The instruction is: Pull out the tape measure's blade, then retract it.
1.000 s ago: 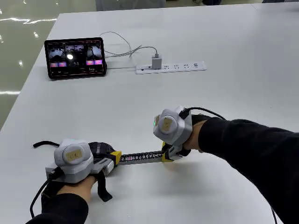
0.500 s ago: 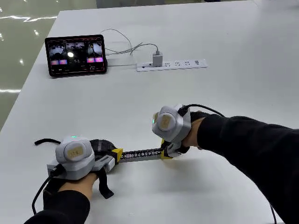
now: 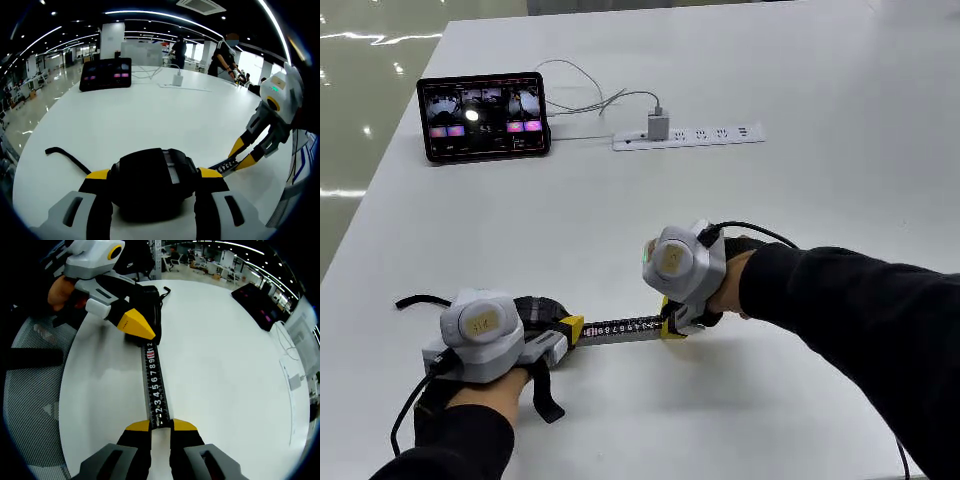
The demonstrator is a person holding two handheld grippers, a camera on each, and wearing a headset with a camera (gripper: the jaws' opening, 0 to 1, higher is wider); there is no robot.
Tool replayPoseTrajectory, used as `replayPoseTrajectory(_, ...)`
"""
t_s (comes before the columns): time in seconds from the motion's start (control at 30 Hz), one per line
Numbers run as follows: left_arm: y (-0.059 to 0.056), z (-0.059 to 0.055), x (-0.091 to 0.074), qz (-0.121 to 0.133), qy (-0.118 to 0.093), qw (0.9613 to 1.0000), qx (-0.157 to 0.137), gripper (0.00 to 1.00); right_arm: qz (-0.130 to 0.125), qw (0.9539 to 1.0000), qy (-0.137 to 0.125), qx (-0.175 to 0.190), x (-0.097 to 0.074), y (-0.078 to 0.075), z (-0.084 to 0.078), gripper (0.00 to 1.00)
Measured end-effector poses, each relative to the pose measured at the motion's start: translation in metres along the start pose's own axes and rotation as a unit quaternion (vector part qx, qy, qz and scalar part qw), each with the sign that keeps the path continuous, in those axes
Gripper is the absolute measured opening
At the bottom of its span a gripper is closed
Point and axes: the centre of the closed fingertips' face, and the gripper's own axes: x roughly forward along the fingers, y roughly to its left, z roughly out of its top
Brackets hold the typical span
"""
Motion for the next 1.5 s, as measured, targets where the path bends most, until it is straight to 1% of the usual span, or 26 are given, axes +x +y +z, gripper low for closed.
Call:
replayPoseTrajectory(0.33,0.001,0.0,0.001,0.0,0.0,1.0,-0.001,0.61,0.001,1.0,-0.006,-0.001,0.003,0.002,0.009,0.09)
replayPoseTrajectory(0.67,0.001,-0.001,0.0,0.0,0.001,1.0,-0.001,0.61,0.001,0.9999,-0.009,-0.008,0.004,0.002,0.012,0.09)
replayPoseTrajectory(1.5,0.0,0.0,0.0,-0.003,0.001,1.0,-0.009,0.61,0.001,0.9997,-0.024,0.007,0.006,0.002,0.017,0.09)
